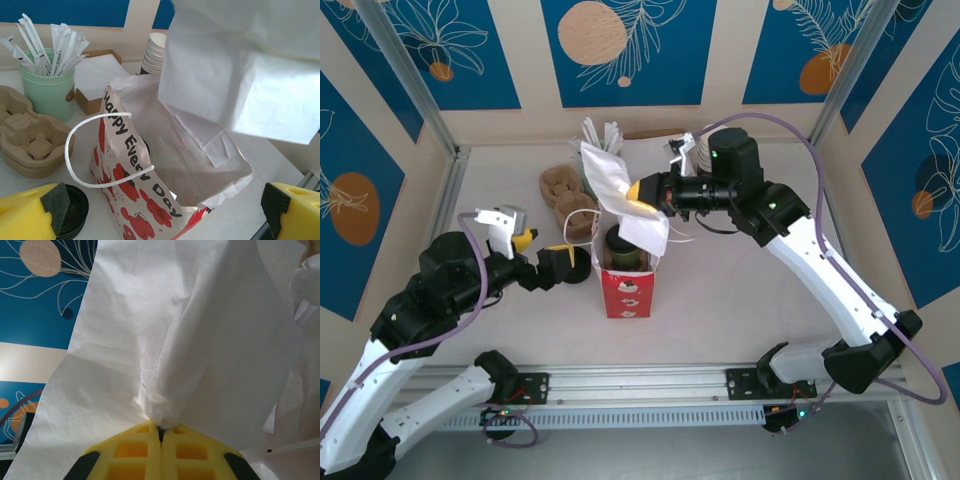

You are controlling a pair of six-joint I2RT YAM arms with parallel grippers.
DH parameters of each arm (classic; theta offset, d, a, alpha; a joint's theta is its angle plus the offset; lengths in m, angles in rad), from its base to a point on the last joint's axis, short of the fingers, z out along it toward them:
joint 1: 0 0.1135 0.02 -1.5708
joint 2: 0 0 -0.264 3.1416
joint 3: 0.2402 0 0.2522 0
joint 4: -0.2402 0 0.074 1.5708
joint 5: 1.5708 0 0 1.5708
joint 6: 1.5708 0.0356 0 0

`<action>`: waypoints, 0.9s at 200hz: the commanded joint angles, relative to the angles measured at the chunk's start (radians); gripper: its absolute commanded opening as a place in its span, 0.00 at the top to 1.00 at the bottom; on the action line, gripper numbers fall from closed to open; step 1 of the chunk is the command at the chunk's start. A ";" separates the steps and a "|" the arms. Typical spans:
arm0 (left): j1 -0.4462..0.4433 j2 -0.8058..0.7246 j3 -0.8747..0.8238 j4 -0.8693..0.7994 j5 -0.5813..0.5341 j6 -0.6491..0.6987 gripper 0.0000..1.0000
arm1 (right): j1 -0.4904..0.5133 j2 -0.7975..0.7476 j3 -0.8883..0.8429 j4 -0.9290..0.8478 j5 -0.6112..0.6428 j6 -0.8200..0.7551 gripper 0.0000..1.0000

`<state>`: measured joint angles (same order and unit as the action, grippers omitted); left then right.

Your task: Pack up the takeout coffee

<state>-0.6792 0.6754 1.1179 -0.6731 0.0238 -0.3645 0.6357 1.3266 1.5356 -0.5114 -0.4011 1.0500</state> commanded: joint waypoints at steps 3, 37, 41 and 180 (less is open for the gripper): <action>-0.006 -0.015 -0.010 0.022 -0.011 0.004 0.00 | 0.035 0.010 -0.020 0.001 0.094 -0.028 1.00; -0.006 -0.021 -0.018 0.023 -0.015 0.004 0.00 | 0.059 0.030 -0.069 -0.028 0.186 -0.061 1.00; -0.004 -0.020 -0.018 0.023 -0.015 0.004 0.00 | 0.061 0.030 -0.078 -0.027 0.194 -0.062 1.00; -0.006 -0.005 -0.013 0.035 -0.012 0.023 0.00 | 0.221 0.140 -0.022 -0.315 0.609 -0.246 1.00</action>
<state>-0.6792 0.6712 1.1057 -0.6689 0.0204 -0.3592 0.8303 1.4609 1.4754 -0.7525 0.0933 0.8539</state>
